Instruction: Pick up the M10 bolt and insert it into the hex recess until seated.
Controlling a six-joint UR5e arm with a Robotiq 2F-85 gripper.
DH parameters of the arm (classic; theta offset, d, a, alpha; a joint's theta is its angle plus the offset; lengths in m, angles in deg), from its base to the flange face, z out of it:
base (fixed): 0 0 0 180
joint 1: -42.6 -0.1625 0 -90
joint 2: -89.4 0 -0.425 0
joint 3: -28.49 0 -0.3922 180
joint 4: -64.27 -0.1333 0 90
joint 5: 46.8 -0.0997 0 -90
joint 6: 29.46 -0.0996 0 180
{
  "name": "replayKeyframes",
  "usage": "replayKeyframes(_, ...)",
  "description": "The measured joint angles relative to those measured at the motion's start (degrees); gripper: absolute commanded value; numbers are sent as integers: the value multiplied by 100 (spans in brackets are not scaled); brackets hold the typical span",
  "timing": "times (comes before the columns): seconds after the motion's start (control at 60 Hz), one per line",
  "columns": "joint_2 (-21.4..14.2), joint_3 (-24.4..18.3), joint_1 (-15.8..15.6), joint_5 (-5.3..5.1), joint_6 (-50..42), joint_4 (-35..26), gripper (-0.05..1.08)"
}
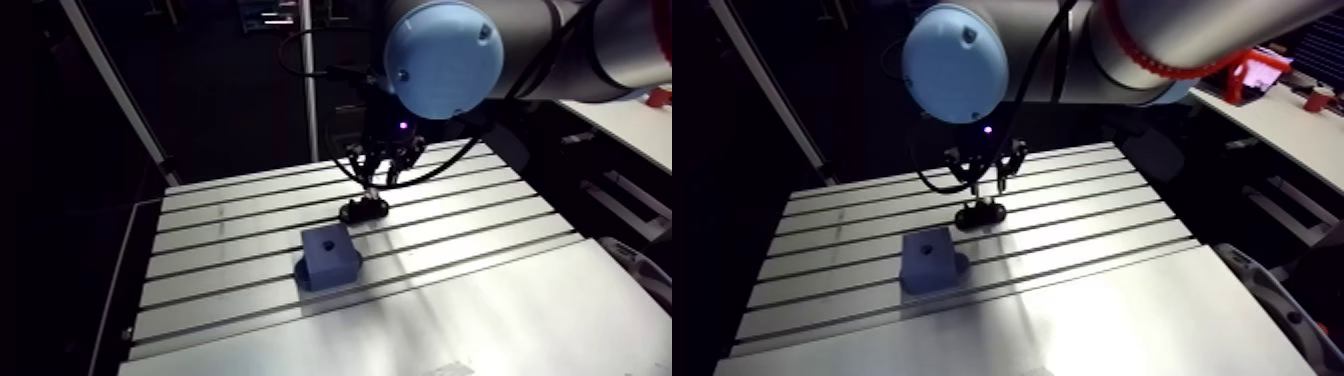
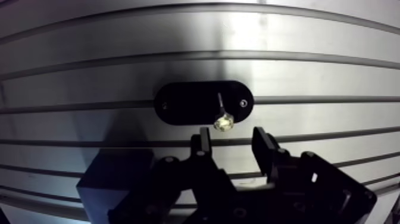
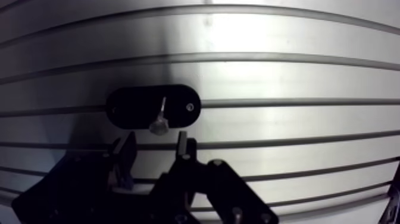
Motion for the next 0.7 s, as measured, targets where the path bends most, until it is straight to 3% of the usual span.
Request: replayKeyframes(0.7, 93, 45, 5, -5, 203, 52, 54)
